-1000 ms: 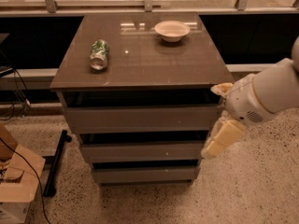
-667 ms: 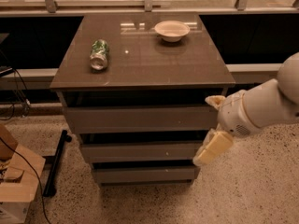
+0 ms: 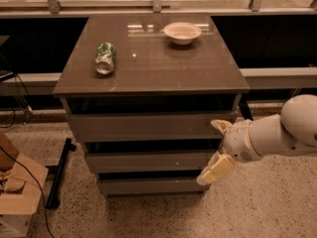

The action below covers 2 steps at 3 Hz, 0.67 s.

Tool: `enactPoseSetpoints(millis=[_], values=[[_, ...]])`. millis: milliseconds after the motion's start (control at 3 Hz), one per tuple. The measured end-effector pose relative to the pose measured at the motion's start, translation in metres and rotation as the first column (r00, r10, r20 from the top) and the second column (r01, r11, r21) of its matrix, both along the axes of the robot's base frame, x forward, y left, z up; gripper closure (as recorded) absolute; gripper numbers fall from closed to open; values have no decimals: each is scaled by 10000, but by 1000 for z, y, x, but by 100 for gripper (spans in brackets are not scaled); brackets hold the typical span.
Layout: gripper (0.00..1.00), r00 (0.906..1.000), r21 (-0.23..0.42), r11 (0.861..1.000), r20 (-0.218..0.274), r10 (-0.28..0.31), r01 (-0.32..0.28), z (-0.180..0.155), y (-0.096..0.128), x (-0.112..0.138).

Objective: Open middle drawer

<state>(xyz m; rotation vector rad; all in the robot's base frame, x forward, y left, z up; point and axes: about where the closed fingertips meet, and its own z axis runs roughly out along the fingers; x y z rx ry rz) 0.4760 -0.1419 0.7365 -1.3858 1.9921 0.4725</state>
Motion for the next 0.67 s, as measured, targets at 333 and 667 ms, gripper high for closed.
enactPoseSetpoints(millis=[333,667], values=[[0,9945,420,9991,-1033,148,-105,-53,-6,8],[0,9926,512,9986,-1203,167,-106,-63,-5,7]])
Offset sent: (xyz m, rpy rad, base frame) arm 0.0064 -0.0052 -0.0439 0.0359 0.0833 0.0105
